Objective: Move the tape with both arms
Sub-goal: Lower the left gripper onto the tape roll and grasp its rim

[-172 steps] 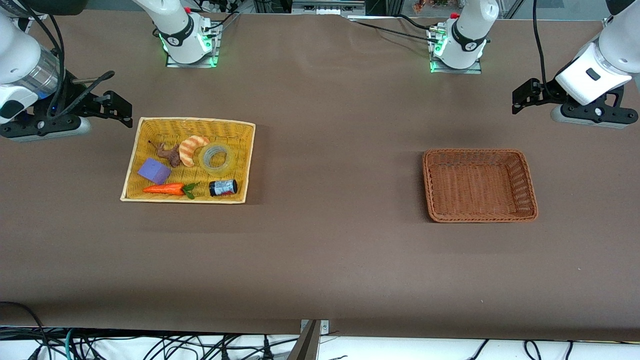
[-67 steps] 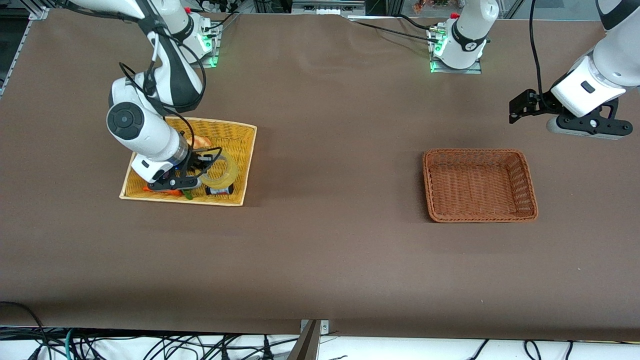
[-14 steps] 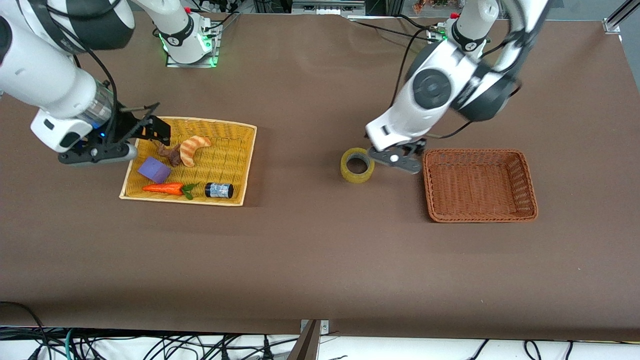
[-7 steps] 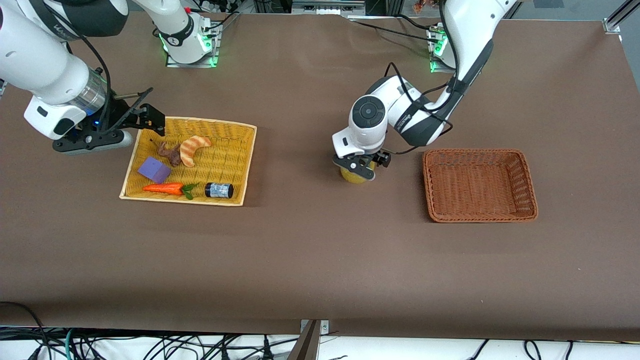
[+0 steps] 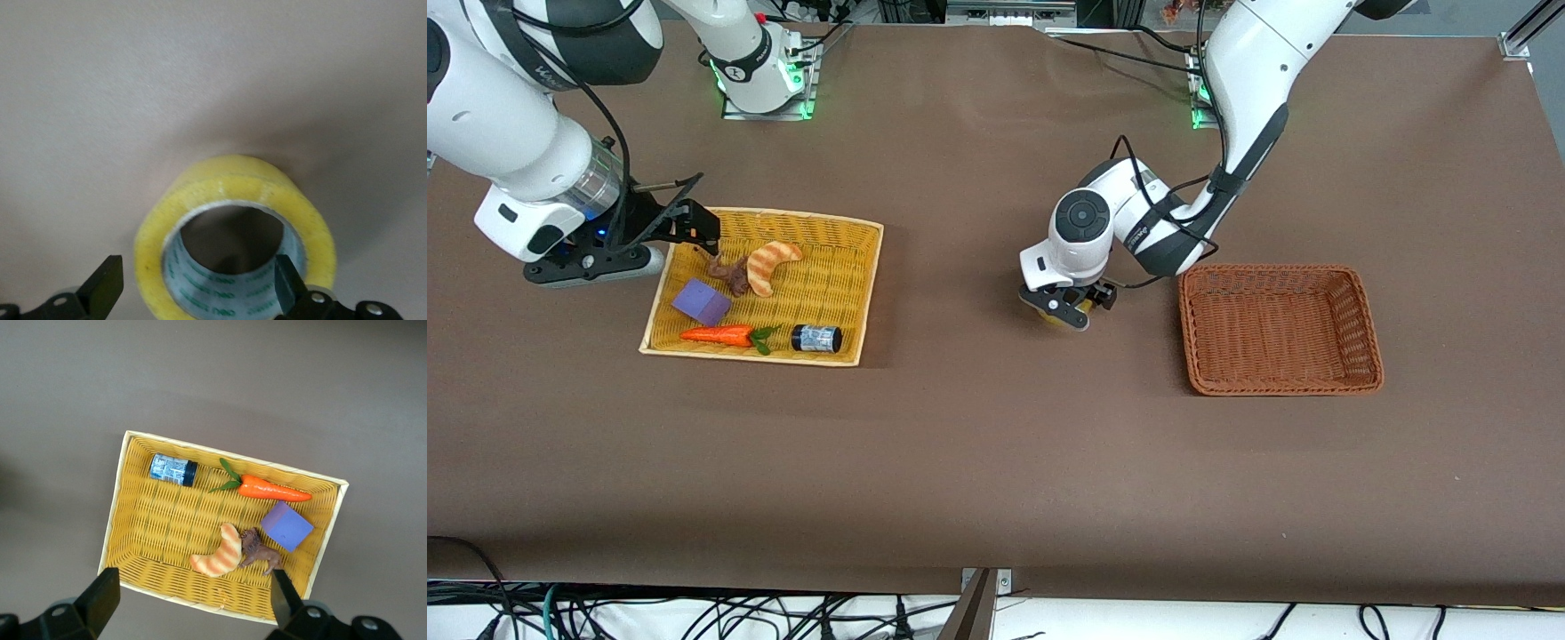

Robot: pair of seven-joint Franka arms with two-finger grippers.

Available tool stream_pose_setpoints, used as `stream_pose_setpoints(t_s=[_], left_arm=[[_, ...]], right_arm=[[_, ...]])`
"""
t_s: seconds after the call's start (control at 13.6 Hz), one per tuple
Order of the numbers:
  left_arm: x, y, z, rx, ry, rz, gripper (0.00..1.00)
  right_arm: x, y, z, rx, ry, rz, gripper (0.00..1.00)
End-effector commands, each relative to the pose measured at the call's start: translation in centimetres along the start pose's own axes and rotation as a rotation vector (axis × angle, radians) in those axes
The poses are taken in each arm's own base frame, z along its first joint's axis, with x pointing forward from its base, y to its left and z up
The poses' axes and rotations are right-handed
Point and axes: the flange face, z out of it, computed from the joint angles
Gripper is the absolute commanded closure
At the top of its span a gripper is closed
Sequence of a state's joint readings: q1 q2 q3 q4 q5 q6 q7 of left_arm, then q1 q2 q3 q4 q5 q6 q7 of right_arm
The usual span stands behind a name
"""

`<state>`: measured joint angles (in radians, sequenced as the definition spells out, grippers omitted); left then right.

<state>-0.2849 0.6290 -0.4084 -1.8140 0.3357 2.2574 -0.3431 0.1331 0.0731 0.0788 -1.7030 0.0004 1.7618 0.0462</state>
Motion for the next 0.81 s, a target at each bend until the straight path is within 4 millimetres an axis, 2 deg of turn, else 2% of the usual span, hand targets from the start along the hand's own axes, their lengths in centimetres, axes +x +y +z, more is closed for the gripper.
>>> stream_pose_setpoints(t_s=[0.0,0.15,0.22,0.29,0.44,0.51,0.59,0.73], left_arm=[[0.4,-0.5,0.7,0.023,0.017,0.015,0.00],[0.3,-0.5,1.0,0.024,0.013,0.026,0.10],[0.3,-0.5,1.2,0.030,0.011,0.034,0.28],[0.3,-0.5,1.8,0.031,0.004,0.037,0.50],[0.2,-0.8,1.9,0.031,-0.003,0.032,0.85],[0.3,-1.8,1.9,0.029,-0.005,0.018,0.96],[0.5,-2.0,1.3,0.033,0.000,0.014,1.00],[0.4,-2.5,-0.5,0.062,-0.024,0.003,1.00]], right_arm=[[-0.2,0.1,-0.8,-0.019,0.021,-0.013,0.00],[-0.2,0.1,-0.8,-0.024,0.021,-0.017,0.00],[-0.2,0.2,-0.9,-0.025,0.023,-0.019,0.00],[-0.2,0.3,-1.0,-0.033,0.023,-0.019,0.00],[-0.1,0.3,-1.0,-0.037,0.025,-0.015,0.00],[-0.1,0.4,-1.0,-0.034,0.025,-0.011,0.00],[-0.1,0.3,-1.0,-0.037,0.025,-0.016,0.00],[-0.1,0.7,-1.3,-0.037,0.029,-0.022,0.00]])
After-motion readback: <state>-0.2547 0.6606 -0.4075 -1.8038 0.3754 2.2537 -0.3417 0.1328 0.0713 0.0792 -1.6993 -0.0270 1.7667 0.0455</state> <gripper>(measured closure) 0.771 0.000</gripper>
